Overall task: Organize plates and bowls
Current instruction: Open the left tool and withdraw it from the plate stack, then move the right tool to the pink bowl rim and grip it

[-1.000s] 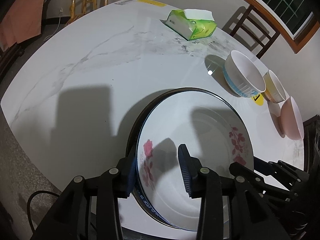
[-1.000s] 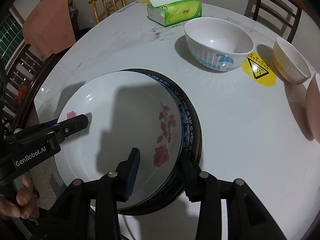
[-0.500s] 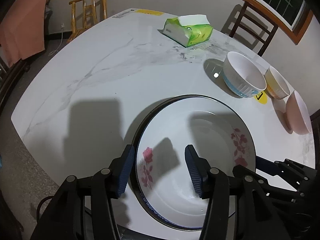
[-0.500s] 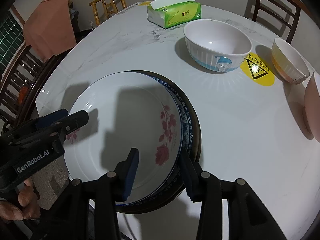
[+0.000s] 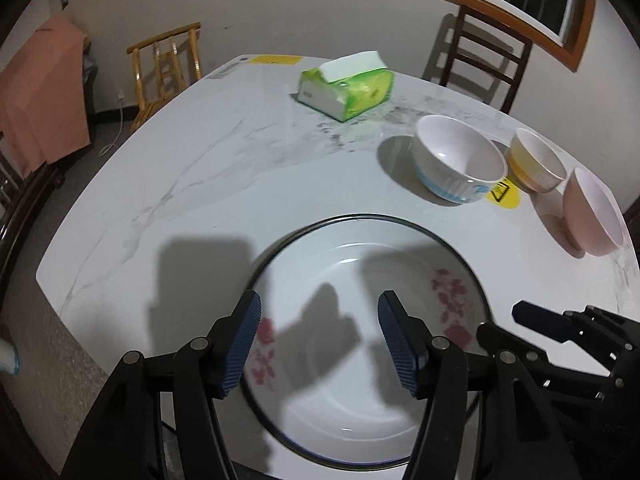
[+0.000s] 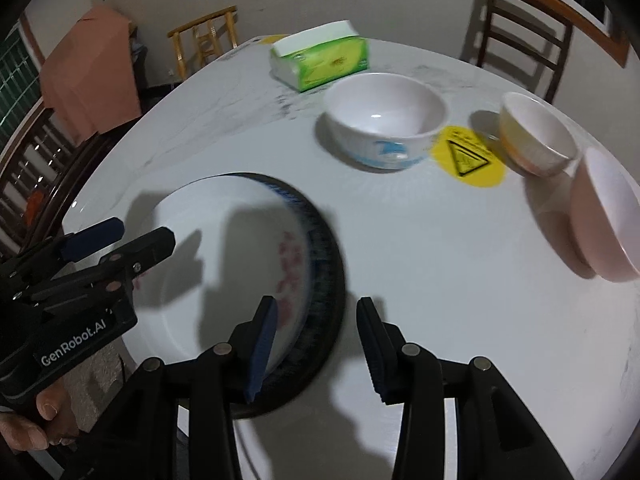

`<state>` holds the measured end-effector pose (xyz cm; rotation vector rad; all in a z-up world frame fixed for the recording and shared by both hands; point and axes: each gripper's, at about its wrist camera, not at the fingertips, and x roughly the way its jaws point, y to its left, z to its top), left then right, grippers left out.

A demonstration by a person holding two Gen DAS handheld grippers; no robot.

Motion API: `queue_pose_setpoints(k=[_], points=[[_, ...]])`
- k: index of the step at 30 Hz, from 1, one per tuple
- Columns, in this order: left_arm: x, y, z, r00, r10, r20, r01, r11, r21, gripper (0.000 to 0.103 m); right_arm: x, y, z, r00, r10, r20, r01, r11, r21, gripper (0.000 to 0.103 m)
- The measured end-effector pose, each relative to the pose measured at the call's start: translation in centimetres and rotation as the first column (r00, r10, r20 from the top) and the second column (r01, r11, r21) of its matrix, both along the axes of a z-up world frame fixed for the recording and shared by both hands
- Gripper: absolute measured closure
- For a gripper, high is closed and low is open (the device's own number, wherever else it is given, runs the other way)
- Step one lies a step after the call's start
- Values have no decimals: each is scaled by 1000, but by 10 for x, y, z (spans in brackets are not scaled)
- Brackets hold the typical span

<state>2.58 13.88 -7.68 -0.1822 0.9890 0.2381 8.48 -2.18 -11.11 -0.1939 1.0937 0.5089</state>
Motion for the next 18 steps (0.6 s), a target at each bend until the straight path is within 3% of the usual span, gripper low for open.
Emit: queue_pose_setpoints(k=[9, 18], points=[[17, -46, 1, 996, -92, -9, 92, 996, 17, 44, 7, -67, 7, 992, -121, 19, 122, 992, -20, 61], [41, -101, 5, 983, -180, -37, 181, 982, 48, 43, 14, -163, 11, 955, -293, 40, 295, 954, -46, 61]])
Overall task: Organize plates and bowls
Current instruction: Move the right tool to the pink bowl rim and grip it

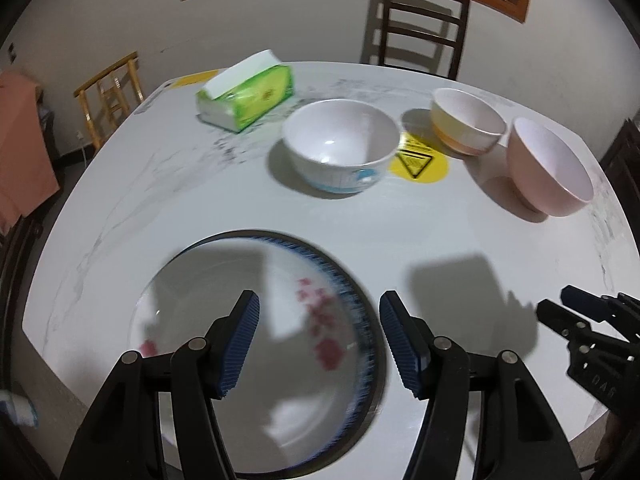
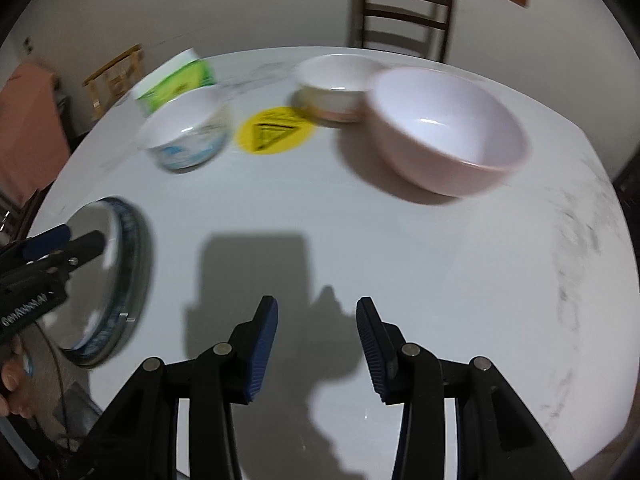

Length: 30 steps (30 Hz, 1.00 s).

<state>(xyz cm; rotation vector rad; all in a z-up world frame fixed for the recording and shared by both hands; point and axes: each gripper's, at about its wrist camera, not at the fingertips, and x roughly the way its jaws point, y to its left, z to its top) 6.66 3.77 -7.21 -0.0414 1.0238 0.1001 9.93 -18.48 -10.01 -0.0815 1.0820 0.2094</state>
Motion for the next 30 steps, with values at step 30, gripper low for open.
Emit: queue_pose_setpoints(k=[30], points=[[118, -130, 39, 990, -80, -120, 48, 966, -252, 41, 121, -129, 40, 975, -220, -14, 220, 968, 121, 61]])
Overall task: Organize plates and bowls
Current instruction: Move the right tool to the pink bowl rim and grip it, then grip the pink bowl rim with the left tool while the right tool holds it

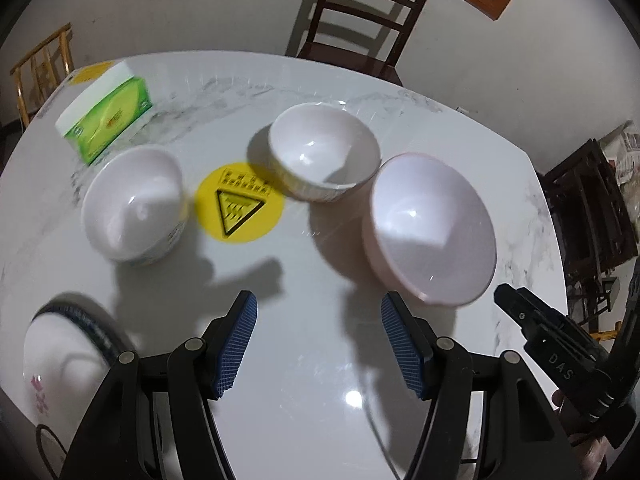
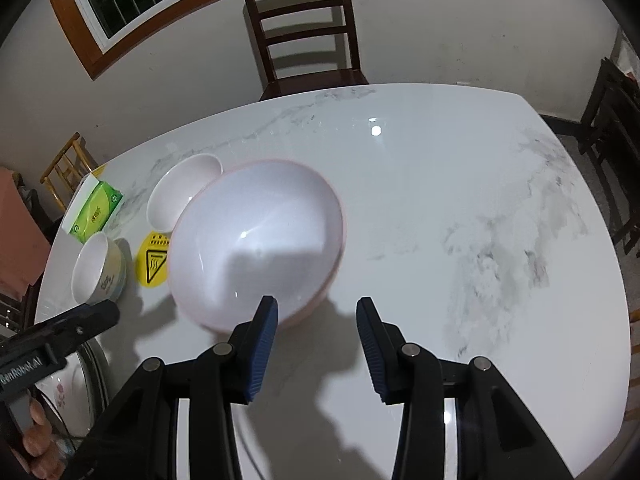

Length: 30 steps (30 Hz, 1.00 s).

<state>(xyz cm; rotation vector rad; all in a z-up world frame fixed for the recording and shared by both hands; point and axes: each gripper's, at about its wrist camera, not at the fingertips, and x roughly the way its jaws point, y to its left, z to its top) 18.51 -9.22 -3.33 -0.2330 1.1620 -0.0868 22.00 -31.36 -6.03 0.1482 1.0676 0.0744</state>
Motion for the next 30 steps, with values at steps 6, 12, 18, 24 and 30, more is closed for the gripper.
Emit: queue_pose_setpoints(k=[6, 12, 18, 24, 30], points=[[33, -22, -10, 1000, -2, -23, 3, 1000, 22, 41, 29, -3, -8, 999, -5, -35, 4, 1000, -6, 61], [54, -31, -29, 998, 13, -65, -11, 1000, 27, 42, 45, -5, -25, 996, -13, -83, 14, 1000, 0, 61], [64, -37, -40, 996, 11, -85, -10, 1000, 15, 43, 52, -5, -36, 995, -17, -98, 18, 1000, 5, 61], [67, -39, -48, 995, 17, -94, -16, 1000, 17, 49, 53, -7, -39, 997, -22, -79, 23, 1000, 2, 66], [71, -39, -60, 995, 10, -98, -12, 1000, -14, 62, 56, -5, -46, 996, -27, -84, 29, 999, 22, 86]])
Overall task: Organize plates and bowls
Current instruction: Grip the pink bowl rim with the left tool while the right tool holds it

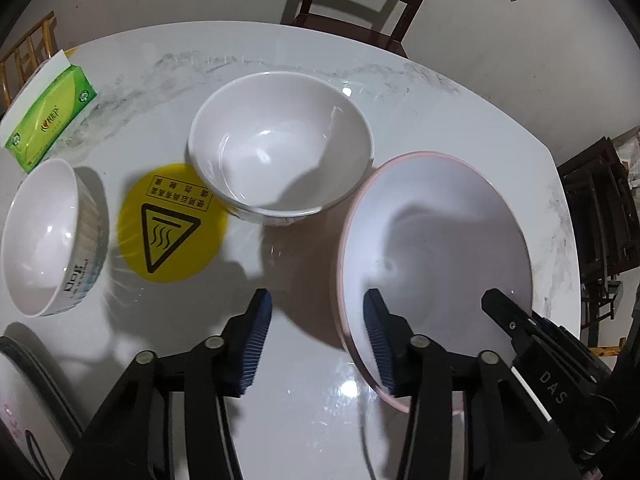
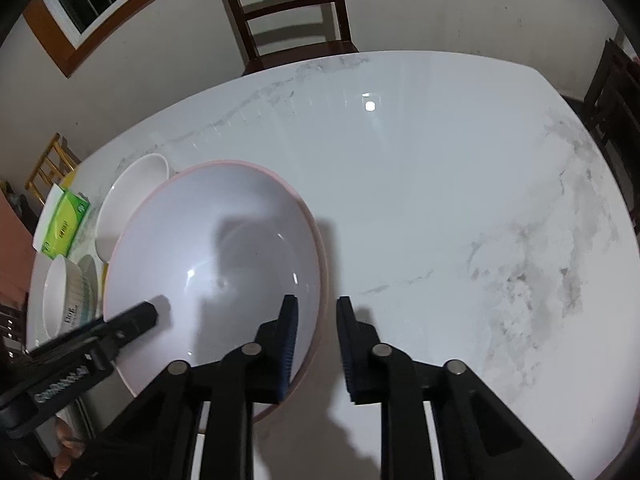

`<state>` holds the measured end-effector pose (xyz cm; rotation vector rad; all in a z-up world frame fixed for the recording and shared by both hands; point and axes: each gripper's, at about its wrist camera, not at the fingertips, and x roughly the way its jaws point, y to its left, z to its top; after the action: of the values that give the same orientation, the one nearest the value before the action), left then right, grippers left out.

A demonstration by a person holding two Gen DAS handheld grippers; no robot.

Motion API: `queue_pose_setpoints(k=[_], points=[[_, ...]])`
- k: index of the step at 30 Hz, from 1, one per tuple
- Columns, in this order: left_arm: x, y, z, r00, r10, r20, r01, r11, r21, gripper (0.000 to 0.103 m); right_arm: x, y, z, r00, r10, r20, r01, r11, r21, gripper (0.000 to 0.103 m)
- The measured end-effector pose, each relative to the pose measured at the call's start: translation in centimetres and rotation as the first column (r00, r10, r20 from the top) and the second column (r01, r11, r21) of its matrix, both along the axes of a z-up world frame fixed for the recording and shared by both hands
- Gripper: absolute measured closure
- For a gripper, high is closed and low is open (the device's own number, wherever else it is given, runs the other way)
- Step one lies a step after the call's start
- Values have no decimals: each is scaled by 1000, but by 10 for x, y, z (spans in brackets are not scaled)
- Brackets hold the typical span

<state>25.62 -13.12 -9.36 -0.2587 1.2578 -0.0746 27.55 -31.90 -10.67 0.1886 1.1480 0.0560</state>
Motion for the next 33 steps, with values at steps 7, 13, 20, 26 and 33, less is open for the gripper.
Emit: queue_pose_setpoints(k=[7, 13, 20, 26, 33], points=[[-1, -3, -1, 1000, -29, 9, 29, 998, -54, 89, -2, 5, 0, 1000, 0, 6, 0, 1000, 1, 89], [-5, -3, 0, 999, -35, 7, 36, 999, -36, 90, -5, 6, 1, 1000, -2, 1, 2, 1000, -2, 89], [-11, -2, 3, 999, -42, 6, 42, 999, -26, 90, -17, 11, 7, 1000, 4, 3, -4, 1000, -1, 89], [-28, 5, 11, 999, -37, 22, 37, 999, -15, 90, -36, 19, 13, 1000, 18, 6, -18, 1000, 5, 89], [-58, 17, 17, 1000, -26, 17, 26, 1000, 2, 90, -63, 35, 21, 999, 42, 9, -42, 999, -2, 89]])
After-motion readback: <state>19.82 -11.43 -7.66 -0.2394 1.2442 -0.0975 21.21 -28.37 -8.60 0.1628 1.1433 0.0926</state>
